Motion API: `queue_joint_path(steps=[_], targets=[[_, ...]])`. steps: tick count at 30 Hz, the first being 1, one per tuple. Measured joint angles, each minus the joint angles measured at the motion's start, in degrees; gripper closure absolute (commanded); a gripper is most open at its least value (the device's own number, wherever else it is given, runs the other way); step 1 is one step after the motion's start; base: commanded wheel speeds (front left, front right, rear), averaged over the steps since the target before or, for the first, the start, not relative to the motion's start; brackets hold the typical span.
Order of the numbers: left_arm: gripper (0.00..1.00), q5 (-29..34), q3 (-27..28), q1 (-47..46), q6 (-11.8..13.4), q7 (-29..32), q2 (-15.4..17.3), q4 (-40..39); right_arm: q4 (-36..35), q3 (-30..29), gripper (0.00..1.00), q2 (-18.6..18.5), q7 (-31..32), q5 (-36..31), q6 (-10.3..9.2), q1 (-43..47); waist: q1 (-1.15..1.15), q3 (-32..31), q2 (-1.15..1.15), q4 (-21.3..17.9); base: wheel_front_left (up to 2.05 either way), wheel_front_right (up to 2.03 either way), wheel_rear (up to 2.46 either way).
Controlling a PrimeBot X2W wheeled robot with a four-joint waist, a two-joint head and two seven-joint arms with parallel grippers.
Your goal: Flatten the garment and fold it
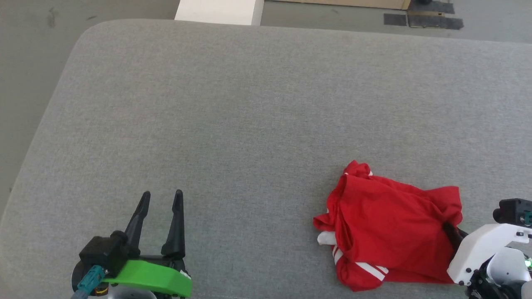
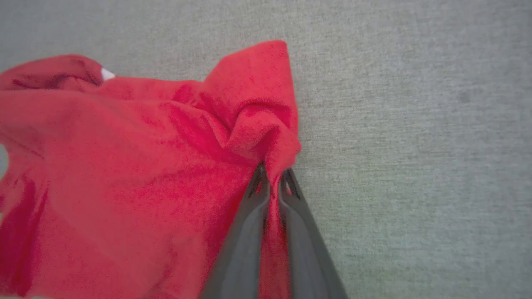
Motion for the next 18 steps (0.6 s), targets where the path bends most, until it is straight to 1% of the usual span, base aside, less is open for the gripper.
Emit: queue_joint_path(steps=[4, 7, 11, 18], targets=[[0.0, 0.04, -0.38, 0.02, 0.16, -0.04, 0.02, -0.63, -3.74, 1.86, 1.0, 0.01, 0.55, -0.78, 0.0, 0.32, 0.0, -0.29, 0.0, -1.13, 0.0, 0.0, 0.0], [0.0, 0.29, -0.78, -0.04, 0.25, -0.04, 0.12, -0.93, -6.09, 3.79, 1.0, -0.69, 1.48, -3.0, 0.0, -0.26, 0.0, -0.33, 0.0, -2.29, 0.0, 0.0, 0.0], [0.0, 0.97, -1.13, -0.74, 0.4, -0.04, 0.53, -1.42, -7.15, 6.17, 1.0, -4.54, 2.61, -5.37, 0.0, -3.8, 0.0, -0.19, 0.0, -4.29, 0.0, 0.0, 0.0], [0.0, 1.68, -0.99, -4.51, 0.59, 0.92, 1.98, -2.58, -5.41, 9.13, 1.0, -11.56, 4.11, -7.04, 0.0, -13.61, 0.0, 1.15, 0.0, -8.42, 0.0, 0.0, 0.0]])
